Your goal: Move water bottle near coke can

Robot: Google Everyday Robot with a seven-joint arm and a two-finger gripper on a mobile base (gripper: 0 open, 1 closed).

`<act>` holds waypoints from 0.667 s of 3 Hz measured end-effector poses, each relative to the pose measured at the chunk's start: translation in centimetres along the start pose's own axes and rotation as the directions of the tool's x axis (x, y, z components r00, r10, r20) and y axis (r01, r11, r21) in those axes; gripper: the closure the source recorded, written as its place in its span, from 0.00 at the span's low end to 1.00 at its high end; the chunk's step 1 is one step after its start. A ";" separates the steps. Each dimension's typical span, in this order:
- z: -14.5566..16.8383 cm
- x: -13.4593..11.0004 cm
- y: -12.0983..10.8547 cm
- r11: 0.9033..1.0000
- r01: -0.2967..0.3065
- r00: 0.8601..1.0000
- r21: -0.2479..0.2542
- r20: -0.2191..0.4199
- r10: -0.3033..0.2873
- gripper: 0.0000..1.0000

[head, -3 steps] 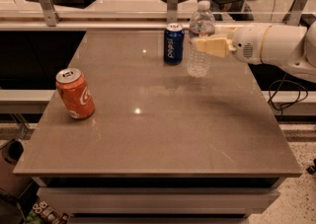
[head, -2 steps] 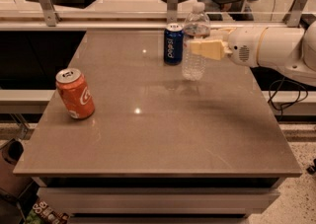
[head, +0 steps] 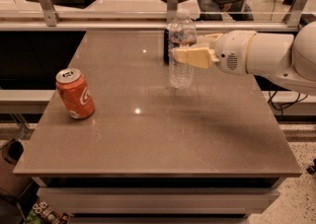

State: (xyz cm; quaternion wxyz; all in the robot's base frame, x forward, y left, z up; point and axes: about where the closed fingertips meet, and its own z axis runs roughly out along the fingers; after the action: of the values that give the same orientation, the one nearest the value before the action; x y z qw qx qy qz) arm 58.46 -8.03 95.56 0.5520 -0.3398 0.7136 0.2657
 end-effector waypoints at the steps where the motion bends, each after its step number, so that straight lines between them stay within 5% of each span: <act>1: 1.7 0.0 5.2 0.999 0.000 1.000 -0.037 0.031 0.002 1.00; 2: 1.7 0.0 5.2 0.999 0.000 1.000 -0.037 0.031 0.001 1.00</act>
Offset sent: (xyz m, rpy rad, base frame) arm -0.0459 0.0650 -0.0114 0.0687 -0.0149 0.0454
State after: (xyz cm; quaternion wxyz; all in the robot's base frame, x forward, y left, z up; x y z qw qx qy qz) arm 55.44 -3.55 95.13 0.5565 -0.3455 0.7001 0.2842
